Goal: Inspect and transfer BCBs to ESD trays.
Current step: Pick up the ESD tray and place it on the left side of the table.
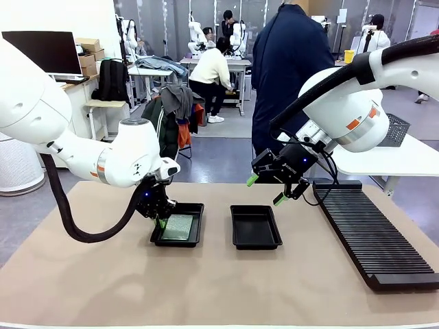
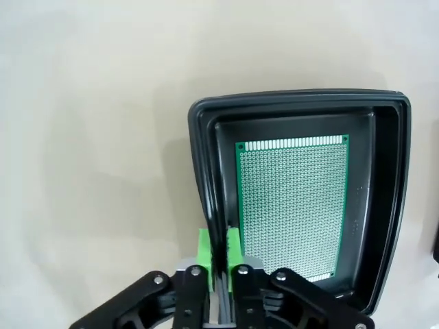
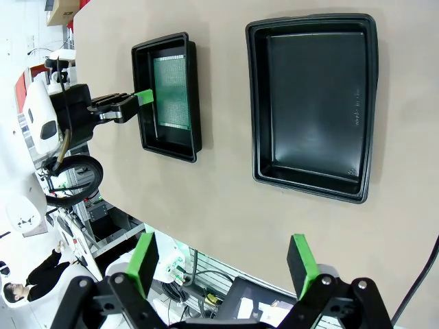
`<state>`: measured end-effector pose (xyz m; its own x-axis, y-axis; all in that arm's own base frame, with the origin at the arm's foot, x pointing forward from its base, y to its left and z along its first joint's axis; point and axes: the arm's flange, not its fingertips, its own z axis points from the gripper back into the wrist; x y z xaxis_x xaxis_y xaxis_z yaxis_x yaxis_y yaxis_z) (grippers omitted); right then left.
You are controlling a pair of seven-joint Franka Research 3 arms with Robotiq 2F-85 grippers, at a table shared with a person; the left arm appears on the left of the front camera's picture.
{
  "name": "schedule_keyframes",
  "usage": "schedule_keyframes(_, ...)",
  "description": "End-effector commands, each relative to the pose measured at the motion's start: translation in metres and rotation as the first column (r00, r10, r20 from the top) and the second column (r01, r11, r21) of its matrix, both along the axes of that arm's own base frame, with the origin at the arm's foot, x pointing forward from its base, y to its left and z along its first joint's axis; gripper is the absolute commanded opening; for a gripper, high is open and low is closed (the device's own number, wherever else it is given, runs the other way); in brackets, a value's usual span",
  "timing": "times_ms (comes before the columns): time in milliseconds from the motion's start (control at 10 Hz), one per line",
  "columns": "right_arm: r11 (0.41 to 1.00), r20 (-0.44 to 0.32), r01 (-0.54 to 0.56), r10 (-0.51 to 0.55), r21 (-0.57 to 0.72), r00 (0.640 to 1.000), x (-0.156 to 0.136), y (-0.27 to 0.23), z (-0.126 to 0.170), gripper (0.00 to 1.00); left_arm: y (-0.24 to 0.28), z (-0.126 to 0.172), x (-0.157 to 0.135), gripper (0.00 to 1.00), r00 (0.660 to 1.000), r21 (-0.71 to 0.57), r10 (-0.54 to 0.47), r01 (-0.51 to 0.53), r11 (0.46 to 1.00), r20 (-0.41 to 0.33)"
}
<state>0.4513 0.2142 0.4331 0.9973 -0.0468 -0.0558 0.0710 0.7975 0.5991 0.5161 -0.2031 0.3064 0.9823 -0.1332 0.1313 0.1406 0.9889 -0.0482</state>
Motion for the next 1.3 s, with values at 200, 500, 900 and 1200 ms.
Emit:
schedule_keyframes(200, 1.0, -0.007, 0.009, -0.009, -0.021, 1.0, 0.0032, 0.0009, 0.0009, 1.0, -0.005, -0.0009, 0.0036, 0.0, 0.999, -0.008, 0.037, -0.037, 0.999, -0.004)
schedule_keyframes(500, 1.0, -0.007, 0.009, -0.009, -0.021, 1.0, 0.0032, 0.0009, 0.0009, 1.0, -0.0039, 0.0014, 0.0052, 0.0, 0.998, -0.001, 0.07, -0.07, 0.998, -0.002)
schedule_keyframes(900, 1.0, -0.007, 0.009, -0.009, -0.021, 1.0, 0.0032, 0.0009, 0.0009, 1.0, -0.0012, 0.0005, 0.0002, 0.0, 1.0, -0.003, 0.013, -0.013, 1.0, 0.0)
schedule_keyframes(1200, 1.0, -0.007, 0.009, -0.009, -0.021, 1.0, 0.0032, 0.0009, 0.0009, 1.0, -0.0012, 0.0005, 0.0002, 0.0, 1.0, -0.003, 0.013, -0.013, 1.0, 0.0)
